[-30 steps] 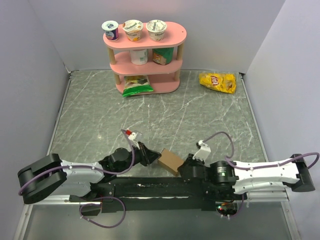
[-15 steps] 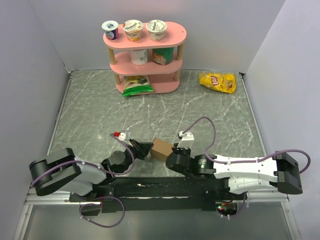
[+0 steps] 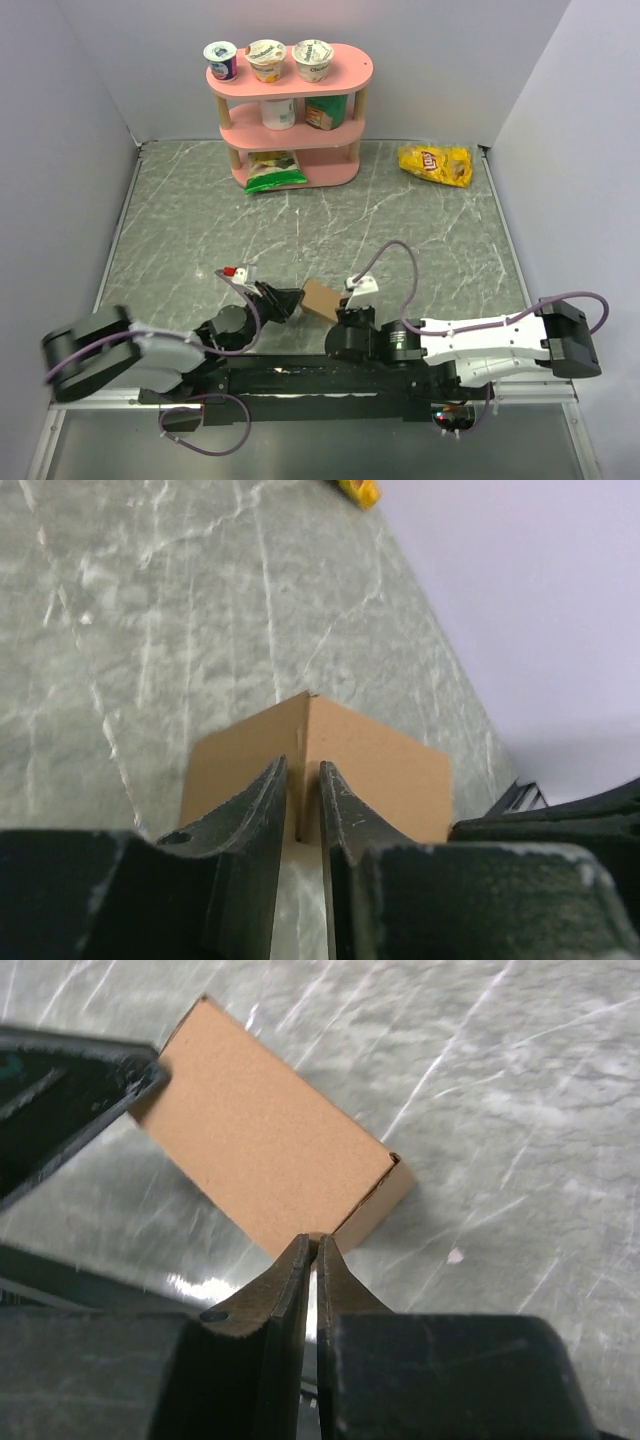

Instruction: Fold the paper box

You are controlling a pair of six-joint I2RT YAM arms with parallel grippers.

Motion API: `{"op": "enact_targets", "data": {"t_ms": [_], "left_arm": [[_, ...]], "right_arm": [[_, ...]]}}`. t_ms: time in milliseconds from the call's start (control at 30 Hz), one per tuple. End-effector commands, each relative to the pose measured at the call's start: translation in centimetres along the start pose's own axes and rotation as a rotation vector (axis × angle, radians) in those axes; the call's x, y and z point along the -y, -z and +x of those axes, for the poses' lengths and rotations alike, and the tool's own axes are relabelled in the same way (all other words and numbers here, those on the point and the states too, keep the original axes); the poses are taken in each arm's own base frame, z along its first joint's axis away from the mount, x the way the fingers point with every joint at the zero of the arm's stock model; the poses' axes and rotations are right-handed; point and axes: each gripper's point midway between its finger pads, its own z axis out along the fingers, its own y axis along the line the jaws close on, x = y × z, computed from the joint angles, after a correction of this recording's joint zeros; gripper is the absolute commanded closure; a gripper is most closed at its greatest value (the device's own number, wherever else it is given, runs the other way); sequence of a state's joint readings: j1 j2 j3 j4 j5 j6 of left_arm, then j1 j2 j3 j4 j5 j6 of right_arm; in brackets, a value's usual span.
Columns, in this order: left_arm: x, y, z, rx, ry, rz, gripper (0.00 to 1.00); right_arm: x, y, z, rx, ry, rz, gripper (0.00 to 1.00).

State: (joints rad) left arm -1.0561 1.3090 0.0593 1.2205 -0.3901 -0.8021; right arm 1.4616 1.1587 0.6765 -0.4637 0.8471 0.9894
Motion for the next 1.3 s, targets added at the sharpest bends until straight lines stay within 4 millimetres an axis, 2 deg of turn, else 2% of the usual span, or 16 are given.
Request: {"op": "enact_targets", "data": {"t_ms": [0,67,167,300,400,433,467,600,767,800,900,933,1067,1133,1200,1267], "left_arm": [[-4.6,4.4,4.8,-0.226,-0.010,-0.168,0.75],[-4.2,4.7,4.5,-0.224,0.018,-0.164,0.71],[-4.0,5.7,3.8,-0.201,0.099,-0.162,0.66],[-6.0,6.9,4.8,-0.226,0.113,-0.221,0.59],[-6.4,7.0,5.3,-0.248,0.091,-0.236,0.57],[-5.6,6.5,5.0,-0.248,0.087,-0.217,0.55],[-5.7,6.5,5.6,-0.280,0.071,-0.224,0.49],[-4.4,5.6,6.8,-0.361,0.021,-0.181,0.38],[-3.3,4.4,7.2,-0.389,0.015,-0.132,0.36],[-3.0,4.3,7.4,-0.398,0.014,-0.113,0.36],[-3.4,3.7,7.3,-0.392,0.009,-0.118,0.37],[-3.6,3.3,7.0,-0.381,0.014,-0.128,0.37],[-5.4,2.0,6.0,-0.340,0.035,-0.161,0.39],[-5.7,0.4,4.4,-0.294,0.029,-0.162,0.39],[-5.5,-1.2,4.0,-0.302,0.003,-0.137,0.39],[-6.8,-2.5,3.9,-0.317,-0.020,-0.160,0.38]], "right_arm": [[1.0,1.3,4.5,-0.164,0.228,0.021,0.89],[0.5,1.4,5.2,-0.177,0.240,0.029,0.89],[1.4,1.5,5.7,-0.204,0.266,0.087,0.89],[1.9,1.0,6.5,-0.238,0.264,0.101,0.87],[2.3,-0.1,6.8,-0.254,0.240,0.107,0.83],[2.1,-0.2,6.5,-0.248,0.227,0.098,0.81],[2.1,-0.3,6.4,-0.246,0.231,0.090,0.78],[1.3,-0.1,6.5,-0.250,0.213,0.009,0.49],[1.6,-0.7,6.6,-0.248,0.175,-0.053,0.40],[0.7,-1.0,6.1,-0.225,0.141,-0.091,0.39],[0.3,-2.2,5.4,-0.197,0.095,-0.137,0.40],[1.1,-3.1,5.1,-0.189,0.078,-0.115,0.41],[1.4,-5.0,3.1,-0.131,0.075,-0.100,0.44],[1.0,-6.1,1.6,-0.094,0.066,-0.098,0.45],[1.4,-7.4,0.4,-0.075,0.075,-0.087,0.46],[1.4,-9.0,-1.3,-0.045,0.083,-0.075,0.46]]}}
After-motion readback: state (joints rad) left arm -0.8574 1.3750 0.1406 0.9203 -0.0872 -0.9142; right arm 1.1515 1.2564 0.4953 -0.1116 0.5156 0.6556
